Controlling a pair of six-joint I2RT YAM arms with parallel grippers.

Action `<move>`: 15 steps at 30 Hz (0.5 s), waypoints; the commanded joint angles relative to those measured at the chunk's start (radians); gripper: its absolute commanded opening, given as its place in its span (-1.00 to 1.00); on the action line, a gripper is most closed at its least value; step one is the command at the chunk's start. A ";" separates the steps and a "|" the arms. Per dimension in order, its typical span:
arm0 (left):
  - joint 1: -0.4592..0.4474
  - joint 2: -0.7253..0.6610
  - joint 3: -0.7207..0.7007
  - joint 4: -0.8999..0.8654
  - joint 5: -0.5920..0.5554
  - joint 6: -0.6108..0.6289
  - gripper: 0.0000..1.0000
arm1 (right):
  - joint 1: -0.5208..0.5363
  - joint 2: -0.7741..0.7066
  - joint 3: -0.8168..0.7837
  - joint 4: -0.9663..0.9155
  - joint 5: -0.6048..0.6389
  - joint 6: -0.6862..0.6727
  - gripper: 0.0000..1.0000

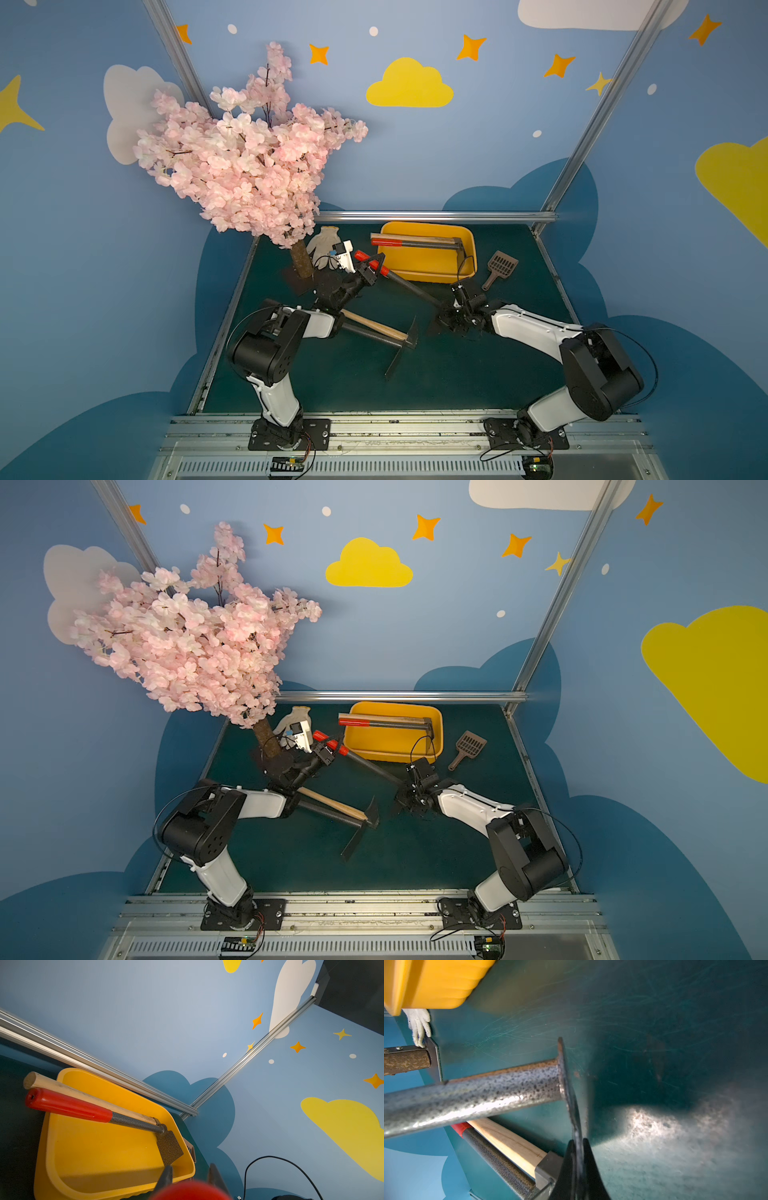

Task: Put the small hoe into the storage box
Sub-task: Pick up the hoe from the center of the board.

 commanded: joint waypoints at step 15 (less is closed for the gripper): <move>-0.010 -0.055 -0.072 0.014 0.023 0.100 0.22 | -0.059 -0.192 0.184 -0.267 0.362 -0.320 -1.00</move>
